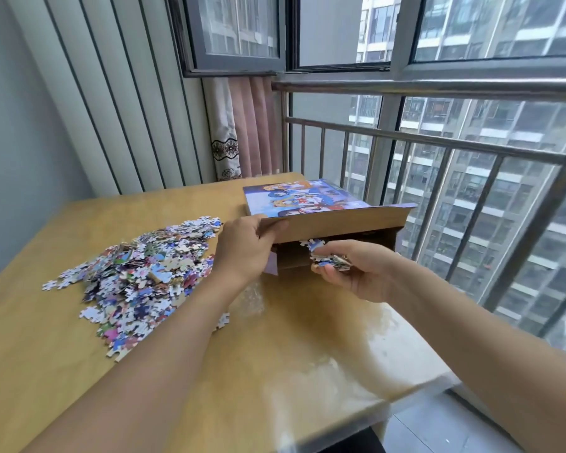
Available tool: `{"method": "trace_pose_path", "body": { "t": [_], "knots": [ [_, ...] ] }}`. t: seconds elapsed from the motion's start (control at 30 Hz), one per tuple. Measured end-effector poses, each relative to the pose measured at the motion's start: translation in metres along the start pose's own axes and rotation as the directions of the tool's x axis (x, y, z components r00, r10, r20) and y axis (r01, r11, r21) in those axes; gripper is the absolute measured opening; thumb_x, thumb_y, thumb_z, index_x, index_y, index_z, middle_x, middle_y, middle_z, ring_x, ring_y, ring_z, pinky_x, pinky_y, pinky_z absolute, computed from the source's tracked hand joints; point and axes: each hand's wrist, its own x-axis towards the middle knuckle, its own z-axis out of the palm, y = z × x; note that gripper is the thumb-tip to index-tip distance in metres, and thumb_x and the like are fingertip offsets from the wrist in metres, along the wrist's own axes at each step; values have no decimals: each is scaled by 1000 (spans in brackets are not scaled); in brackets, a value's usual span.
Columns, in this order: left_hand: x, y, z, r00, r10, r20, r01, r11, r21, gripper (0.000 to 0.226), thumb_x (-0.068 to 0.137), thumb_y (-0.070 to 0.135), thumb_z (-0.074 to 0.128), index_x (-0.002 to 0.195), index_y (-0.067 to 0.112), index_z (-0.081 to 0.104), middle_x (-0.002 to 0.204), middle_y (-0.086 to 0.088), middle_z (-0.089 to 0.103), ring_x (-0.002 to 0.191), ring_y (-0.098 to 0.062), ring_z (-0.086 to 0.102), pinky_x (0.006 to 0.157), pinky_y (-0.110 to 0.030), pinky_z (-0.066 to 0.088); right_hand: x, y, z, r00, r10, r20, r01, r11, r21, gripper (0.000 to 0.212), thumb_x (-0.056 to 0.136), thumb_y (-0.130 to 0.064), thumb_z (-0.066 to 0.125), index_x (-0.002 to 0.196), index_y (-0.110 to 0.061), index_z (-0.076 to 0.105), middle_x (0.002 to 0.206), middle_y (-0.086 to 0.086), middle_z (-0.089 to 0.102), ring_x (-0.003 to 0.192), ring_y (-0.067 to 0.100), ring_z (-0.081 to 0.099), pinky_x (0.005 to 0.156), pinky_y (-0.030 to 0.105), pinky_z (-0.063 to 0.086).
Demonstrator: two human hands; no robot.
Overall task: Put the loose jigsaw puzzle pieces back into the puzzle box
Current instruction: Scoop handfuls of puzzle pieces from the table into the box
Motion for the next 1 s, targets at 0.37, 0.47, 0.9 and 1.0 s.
{"method": "trace_pose_path", "body": {
  "t": [0.37, 0.47, 0.9, 1.0],
  "knots": [
    [17, 18, -15, 1000, 16, 21, -15, 999, -47, 26, 94, 36, 67, 103, 14, 78, 87, -2, 74, 82, -23, 65, 72, -33, 49, 14, -35, 3, 996, -38, -76, 34, 998, -49, 33, 92, -5, 67, 120, 9, 58, 106, 24, 70, 60, 23, 73, 45, 22, 56],
    [15, 17, -13, 999, 21, 29, -19, 999, -41, 26, 93, 38, 68, 104, 16, 78, 88, -1, 75, 82, -21, 66, 68, -29, 47, 14, -41, 8, 997, -48, -66, 49, 999, 22, 36, 90, 5, 60, 126, 6, 52, 115, 29, 66, 80, 33, 75, 52, 28, 60],
    [18, 26, -18, 999, -7, 34, 11, 991, -134, 27, 94, 36, 67, 98, 12, 78, 88, -3, 76, 89, -29, 68, 78, -44, 54, 32, -31, 1, 935, -326, -138, 353, 833, 426, 74, 65, 25, 34, 135, 6, 47, 137, 25, 52, 119, 39, 55, 87, 40, 56],
    [16, 26, -18, 999, 0, 34, 5, 989, -145, 24, 94, 35, 67, 103, 15, 78, 90, 3, 76, 90, -22, 68, 79, -37, 54, 35, -29, -8, 925, -345, -158, 375, 896, 240, 54, 85, 29, 31, 133, 10, 46, 134, 25, 51, 117, 36, 57, 97, 36, 54]
  ]
}}
